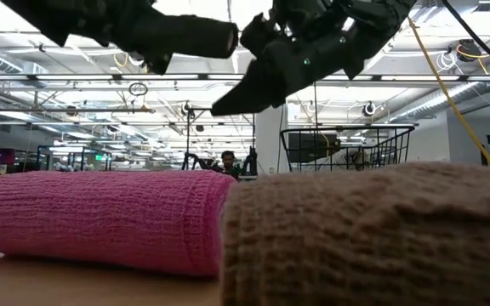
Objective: Pick & place medical supplies in basket/bin
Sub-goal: Put the black rolled bandage into the right black basket
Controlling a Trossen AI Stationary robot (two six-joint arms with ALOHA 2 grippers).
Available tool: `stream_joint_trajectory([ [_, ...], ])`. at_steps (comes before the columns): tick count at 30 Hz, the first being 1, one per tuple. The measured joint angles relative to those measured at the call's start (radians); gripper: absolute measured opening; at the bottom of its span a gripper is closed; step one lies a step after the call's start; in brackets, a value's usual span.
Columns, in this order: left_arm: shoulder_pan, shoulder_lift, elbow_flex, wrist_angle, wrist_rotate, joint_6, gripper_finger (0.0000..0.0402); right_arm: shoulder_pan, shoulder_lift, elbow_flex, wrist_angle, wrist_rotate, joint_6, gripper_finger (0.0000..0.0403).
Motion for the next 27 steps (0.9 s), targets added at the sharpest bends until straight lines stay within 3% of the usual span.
stream_joint_trajectory([
  [4,0.052,-0.008,-0.092,0.257,0.004,-0.026,0.0068,-0.010,0.000,0.000,-0.021,0.064,0.003,0.0150],
  [10,0.094,0.020,-0.225,0.560,-0.039,-0.118,0.0068,-0.041,0.000,0.000,0.059,0.063,0.036,0.0149],
  [15,0.098,0.019,-0.266,0.604,-0.080,-0.139,0.0068,-0.058,0.000,-0.013,0.204,0.047,0.099,0.0150],
  [19,0.099,0.020,-0.272,0.594,-0.098,-0.133,0.0068,-0.067,0.000,-0.032,0.296,-0.093,0.111,0.0159],
  [27,0.110,0.020,-0.272,0.580,-0.113,-0.097,0.0068,-0.072,0.000,-0.045,0.311,-0.105,0.134,0.0230],
])
